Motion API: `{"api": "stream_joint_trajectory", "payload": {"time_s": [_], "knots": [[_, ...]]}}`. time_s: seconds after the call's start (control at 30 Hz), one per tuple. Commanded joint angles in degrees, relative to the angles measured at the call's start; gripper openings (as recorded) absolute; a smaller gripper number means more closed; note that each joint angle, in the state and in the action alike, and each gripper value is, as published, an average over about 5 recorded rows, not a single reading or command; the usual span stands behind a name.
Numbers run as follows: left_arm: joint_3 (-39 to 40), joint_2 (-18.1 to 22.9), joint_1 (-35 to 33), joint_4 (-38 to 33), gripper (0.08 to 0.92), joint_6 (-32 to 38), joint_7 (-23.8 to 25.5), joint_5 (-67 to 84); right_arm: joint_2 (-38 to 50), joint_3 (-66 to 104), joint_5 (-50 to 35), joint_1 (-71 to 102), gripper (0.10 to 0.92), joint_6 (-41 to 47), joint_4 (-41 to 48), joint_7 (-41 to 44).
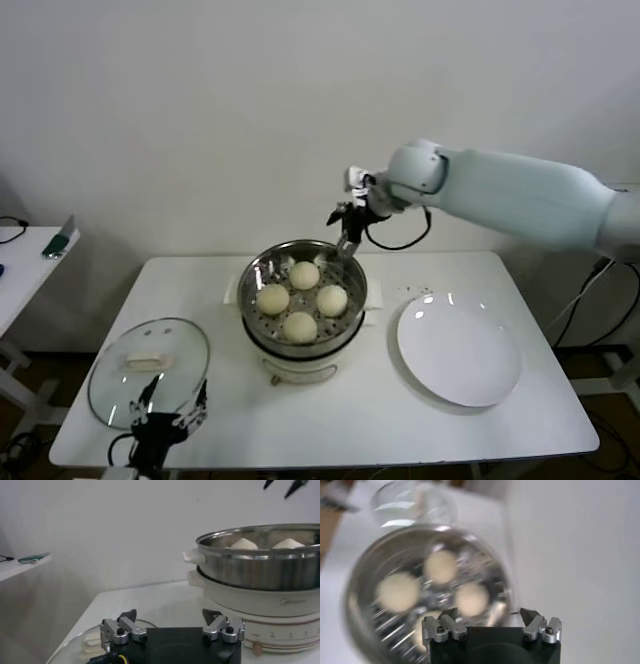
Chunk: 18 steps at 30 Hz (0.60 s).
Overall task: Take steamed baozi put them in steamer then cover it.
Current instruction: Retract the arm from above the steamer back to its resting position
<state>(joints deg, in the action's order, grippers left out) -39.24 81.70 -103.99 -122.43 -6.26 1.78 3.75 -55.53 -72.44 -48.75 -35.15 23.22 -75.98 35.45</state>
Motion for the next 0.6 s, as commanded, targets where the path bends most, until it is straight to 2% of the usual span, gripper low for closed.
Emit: {"api": "stream_joint_trajectory", "payload": {"time_s": [0.03, 0.27, 0.43, 0.6], "knots": [[-0.9, -1.3, 2.12, 0.38, 0.823, -0.38, -0.47, -1.66, 21.36, 41.1, 2.45, 32.9, 0.823, -4.15, -7.55, -25.02], [-1.13, -2.46, 4.0, 1.57, 0.823, 1.98, -1.92, 0.21, 25.05, 73.73, 11.93, 70.5, 0.823, -13.92, -14.18, -31.46], [-0.01, -2.03, 4.58, 1.56, 0.823, 1.95, -2.73, -0.87, 20.03, 93.11, 14.45, 92.39, 0.823, -19.79, -17.43, -30.85], [-0.17, -2.43, 5.13, 1.13, 0.823, 1.85, -3.78, -0.72, 13.16, 102.99, 17.45, 104.98, 0.823, -28.93, -17.12, -29.13]]}}
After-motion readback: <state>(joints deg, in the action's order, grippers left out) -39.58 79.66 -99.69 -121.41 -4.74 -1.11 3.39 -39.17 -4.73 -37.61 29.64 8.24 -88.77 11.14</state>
